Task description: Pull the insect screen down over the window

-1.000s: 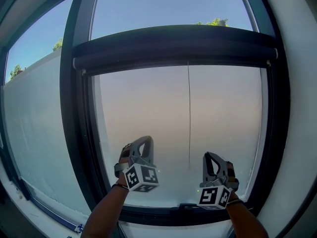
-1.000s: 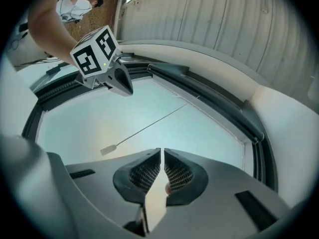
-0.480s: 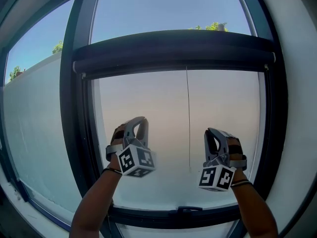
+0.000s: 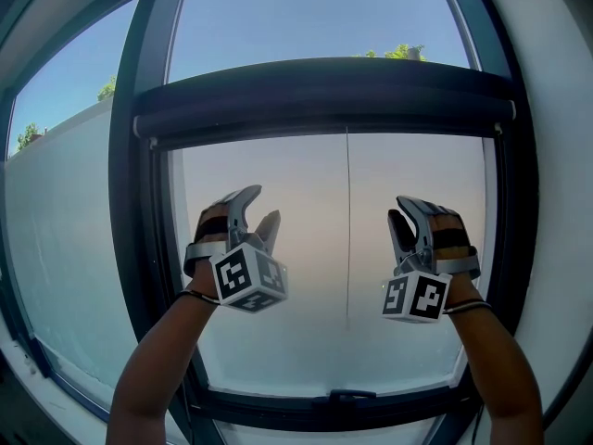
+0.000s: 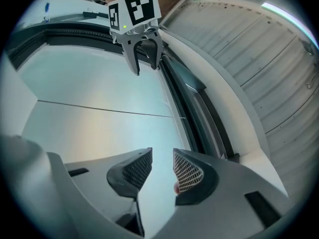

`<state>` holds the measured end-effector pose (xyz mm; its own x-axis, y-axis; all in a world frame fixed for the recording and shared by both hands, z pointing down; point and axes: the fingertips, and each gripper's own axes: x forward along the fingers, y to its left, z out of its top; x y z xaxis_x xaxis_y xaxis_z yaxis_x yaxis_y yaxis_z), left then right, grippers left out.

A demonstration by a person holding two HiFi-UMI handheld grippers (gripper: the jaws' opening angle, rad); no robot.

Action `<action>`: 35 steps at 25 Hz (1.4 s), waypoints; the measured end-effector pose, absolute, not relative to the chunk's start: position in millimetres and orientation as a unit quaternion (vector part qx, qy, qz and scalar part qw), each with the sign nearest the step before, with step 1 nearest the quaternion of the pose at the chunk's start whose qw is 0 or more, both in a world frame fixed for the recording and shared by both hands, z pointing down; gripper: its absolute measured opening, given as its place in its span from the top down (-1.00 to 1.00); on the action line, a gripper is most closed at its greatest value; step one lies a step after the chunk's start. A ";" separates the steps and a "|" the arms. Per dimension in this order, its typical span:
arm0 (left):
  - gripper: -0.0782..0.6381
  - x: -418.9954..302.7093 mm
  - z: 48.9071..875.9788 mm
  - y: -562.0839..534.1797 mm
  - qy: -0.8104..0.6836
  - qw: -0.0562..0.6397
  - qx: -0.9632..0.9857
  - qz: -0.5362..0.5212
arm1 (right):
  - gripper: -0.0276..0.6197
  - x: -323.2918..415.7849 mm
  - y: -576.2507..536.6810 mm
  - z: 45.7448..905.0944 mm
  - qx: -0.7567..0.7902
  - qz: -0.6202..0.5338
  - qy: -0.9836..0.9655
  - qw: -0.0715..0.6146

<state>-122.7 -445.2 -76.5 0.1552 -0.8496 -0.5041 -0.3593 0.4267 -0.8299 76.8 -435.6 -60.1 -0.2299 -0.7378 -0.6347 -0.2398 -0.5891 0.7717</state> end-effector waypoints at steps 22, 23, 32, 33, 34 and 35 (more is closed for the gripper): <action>-0.28 -148.7 -163.4 -471.7 0.663 0.553 -0.421 -0.277 | 0.09 83.9 -473.3 -168.2 0.599 -0.673 -0.361 0.240; -0.28 -150.3 -165.0 -473.7 0.664 0.552 -0.418 -0.283 | 0.09 81.6 -472.2 -171.4 0.600 -0.671 -0.365 0.240; -0.28 -151.8 -175.0 -487.1 0.660 0.556 -0.395 -0.314 | 0.09 72.5 -485.8 -186.5 0.598 -0.653 -0.361 0.292; -0.28 -150.8 -175.8 -488.3 0.659 0.556 -0.394 -0.318 | 0.09 73.3 -488.4 -188.1 0.599 -0.652 -0.356 0.298; -0.28 -149.5 -176.4 -489.6 0.658 0.556 -0.395 -0.320 | 0.09 74.3 -490.3 -189.8 0.601 -0.651 -0.353 0.302; -0.28 -148.2 -176.9 -490.7 0.657 0.555 -0.396 -0.321 | 0.09 75.6 -491.9 -191.3 0.603 -0.649 -0.350 0.306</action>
<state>-148.2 -490.7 -176.9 -0.0698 -0.8771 -0.4753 -0.1635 0.4801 -0.8619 75.6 -491.9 -191.3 -0.0867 -0.8187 -0.5677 -0.0260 -0.5678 0.8228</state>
